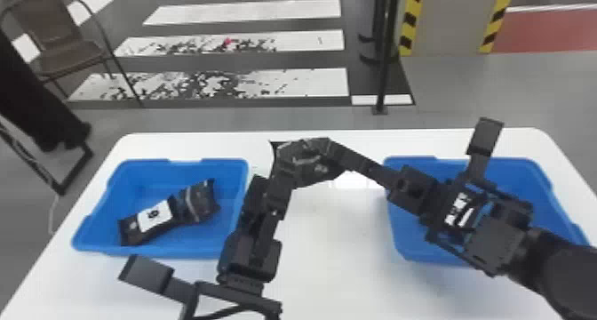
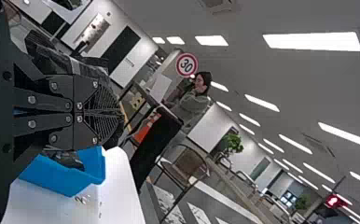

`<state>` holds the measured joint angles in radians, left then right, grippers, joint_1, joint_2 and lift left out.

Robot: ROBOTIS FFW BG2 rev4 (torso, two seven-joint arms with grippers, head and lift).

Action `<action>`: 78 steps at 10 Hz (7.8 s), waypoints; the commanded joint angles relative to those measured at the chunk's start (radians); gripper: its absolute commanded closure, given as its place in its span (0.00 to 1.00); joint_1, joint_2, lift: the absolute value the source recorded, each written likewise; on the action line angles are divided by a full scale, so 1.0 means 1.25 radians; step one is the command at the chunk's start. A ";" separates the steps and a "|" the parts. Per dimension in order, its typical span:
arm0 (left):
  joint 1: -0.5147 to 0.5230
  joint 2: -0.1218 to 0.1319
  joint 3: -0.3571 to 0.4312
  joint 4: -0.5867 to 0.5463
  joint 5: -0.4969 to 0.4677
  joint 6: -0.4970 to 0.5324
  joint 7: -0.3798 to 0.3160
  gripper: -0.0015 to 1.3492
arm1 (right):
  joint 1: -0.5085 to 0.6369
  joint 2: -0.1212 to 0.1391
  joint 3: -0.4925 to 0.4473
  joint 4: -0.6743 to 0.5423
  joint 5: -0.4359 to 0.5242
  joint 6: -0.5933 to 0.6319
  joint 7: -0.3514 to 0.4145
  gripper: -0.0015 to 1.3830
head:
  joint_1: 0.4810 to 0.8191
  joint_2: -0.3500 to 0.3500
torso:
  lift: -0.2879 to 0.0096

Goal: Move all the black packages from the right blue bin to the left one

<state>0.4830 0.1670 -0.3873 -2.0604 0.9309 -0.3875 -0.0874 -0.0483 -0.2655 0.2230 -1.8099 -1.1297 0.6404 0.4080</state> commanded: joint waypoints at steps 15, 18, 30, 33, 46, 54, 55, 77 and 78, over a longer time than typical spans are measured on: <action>-0.088 -0.051 0.426 0.245 -0.625 0.121 0.050 0.90 | 0.027 -0.015 -0.025 0.051 0.125 -0.045 0.034 0.12 | 0.63 0.91 | 0.45; -0.121 -0.051 0.481 0.312 -0.719 0.076 0.123 0.39 | 0.041 -0.018 -0.060 0.023 0.238 -0.041 0.037 0.12 | 0.63 1.00 | 0.45; 0.010 -0.071 0.374 0.124 -0.572 -0.126 0.123 0.21 | 0.219 0.055 -0.285 -0.214 0.589 0.157 -0.275 0.12 | 0.63 0.59 | 0.45; 0.014 -0.069 0.362 0.124 -0.556 -0.116 0.121 0.22 | 0.152 0.057 -0.239 -0.118 0.602 0.141 -0.275 0.12 | 0.63 0.60 | 0.45; 0.022 -0.062 0.351 0.124 -0.496 -0.085 0.110 0.23 | 0.094 0.046 -0.220 0.006 0.475 0.153 -0.217 0.85 | 0.63 0.70 | 0.45; 0.012 -0.039 0.265 0.039 -0.371 -0.038 0.081 0.23 | 0.044 -0.029 -0.196 -0.024 0.318 0.077 0.147 0.85 | 0.63 0.69 | 0.45; 0.004 -0.033 0.259 0.006 -0.324 0.035 0.054 0.23 | 0.019 -0.047 -0.140 -0.026 0.286 0.077 0.171 0.85 | 0.63 0.70 | 0.45; -0.025 -0.024 0.256 -0.012 -0.322 0.233 -0.023 0.90 | -0.062 -0.058 0.083 0.084 0.103 -0.061 0.178 0.21 | 0.63 0.81 | 0.45; -0.049 -0.033 0.319 0.059 -0.376 0.192 -0.016 0.90 | -0.044 -0.055 0.051 0.088 0.103 -0.065 0.178 0.04 | 0.63 0.82 | 0.45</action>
<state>0.4398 0.1319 -0.0362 -2.0370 0.5028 -0.1181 -0.1099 -0.1160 -0.3369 0.3095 -1.7032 -1.0010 0.5631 0.6297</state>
